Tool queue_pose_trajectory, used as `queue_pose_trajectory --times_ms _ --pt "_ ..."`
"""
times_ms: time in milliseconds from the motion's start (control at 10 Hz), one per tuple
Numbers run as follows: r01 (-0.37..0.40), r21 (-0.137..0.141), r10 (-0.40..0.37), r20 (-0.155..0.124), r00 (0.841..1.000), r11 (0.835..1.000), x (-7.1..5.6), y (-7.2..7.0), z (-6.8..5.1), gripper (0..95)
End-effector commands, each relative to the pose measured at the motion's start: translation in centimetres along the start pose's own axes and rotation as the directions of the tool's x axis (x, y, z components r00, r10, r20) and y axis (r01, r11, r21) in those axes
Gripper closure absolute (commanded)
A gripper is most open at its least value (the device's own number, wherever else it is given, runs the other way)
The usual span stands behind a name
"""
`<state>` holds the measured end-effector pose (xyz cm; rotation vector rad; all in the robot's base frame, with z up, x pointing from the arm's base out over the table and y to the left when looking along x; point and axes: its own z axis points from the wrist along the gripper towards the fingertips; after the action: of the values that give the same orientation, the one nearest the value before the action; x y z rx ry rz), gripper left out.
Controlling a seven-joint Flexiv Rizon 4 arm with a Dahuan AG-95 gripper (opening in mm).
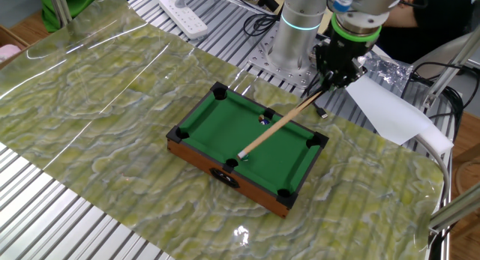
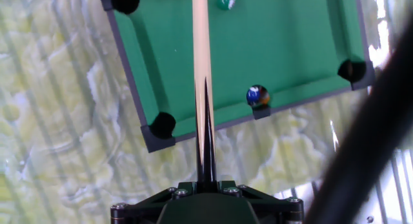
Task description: Hit the pool ball
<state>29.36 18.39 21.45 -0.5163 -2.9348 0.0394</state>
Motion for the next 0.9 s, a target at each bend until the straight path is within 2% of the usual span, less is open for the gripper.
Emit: queue_pose_trajectory --times_ms 100,500,600,900 --pt "0.030 0.008 -0.030 -0.042 0.999 1.000 -0.22 0.28 -0.01 95.0" --pt "0.060 0.003 -0.060 -0.047 0.997 0.998 -0.22 0.29 -0.01 95.0" --pt "0.066 0.004 -0.066 -0.055 0.996 0.998 -0.22 0.29 -0.01 95.0" --pt "0.061 0.001 -0.061 -0.060 0.996 0.998 -0.21 0.30 0.00 95.0"
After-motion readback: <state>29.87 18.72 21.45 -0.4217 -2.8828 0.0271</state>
